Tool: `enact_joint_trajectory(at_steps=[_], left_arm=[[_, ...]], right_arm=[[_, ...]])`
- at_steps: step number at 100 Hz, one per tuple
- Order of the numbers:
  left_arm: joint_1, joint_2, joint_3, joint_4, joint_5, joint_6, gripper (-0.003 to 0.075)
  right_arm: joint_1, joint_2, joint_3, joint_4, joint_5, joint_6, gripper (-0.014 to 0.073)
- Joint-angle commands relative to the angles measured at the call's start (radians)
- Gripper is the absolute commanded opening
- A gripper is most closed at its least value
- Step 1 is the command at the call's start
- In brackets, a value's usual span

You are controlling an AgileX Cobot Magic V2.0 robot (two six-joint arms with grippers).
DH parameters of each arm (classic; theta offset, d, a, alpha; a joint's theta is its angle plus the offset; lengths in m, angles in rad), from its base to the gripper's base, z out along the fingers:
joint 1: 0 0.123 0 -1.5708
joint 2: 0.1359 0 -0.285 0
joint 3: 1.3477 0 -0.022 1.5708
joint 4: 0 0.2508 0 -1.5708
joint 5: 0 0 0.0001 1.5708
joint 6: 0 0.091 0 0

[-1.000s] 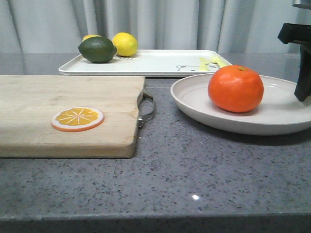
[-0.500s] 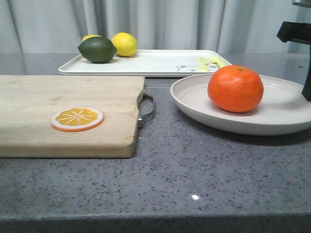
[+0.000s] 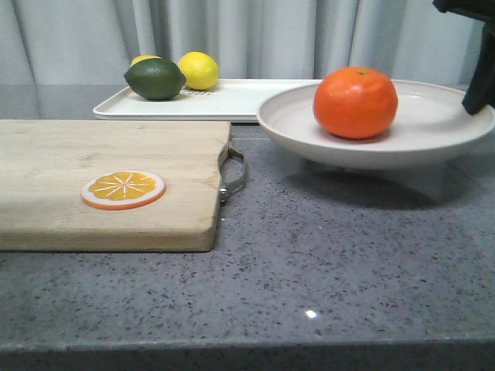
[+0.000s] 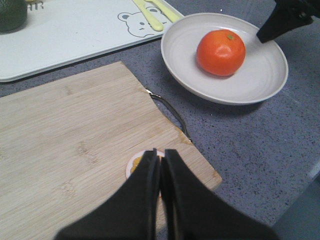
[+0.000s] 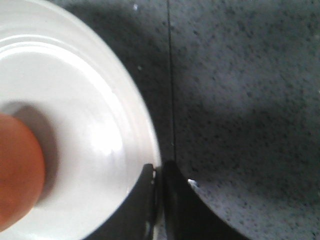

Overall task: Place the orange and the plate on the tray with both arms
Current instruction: 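Lift the plate with the right gripper and move it over the tray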

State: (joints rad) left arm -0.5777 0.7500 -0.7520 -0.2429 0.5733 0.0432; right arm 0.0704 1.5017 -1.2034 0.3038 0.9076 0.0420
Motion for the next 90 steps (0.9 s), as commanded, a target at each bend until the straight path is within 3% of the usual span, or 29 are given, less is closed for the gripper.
enact_joint_trajectory(at_steps=[1,68,90], left_arm=[[0.004,-0.006,-0.025,-0.018,-0.076,-0.007,-0.0019],[0.004,-0.006,-0.025,-0.025,-0.076,-0.01,-0.0019],[0.004,-0.006,-0.025,-0.025,-0.076,-0.01,-0.0019]], right_arm=[[-0.005,0.002,-0.088,0.084,-0.027,-0.042,-0.0067],[0.044,0.511,-0.902,0.103,0.234,-0.053,-0.0059],[0.048,0.658,-1.119,0.103,0.251,-0.042,-0.0059]])
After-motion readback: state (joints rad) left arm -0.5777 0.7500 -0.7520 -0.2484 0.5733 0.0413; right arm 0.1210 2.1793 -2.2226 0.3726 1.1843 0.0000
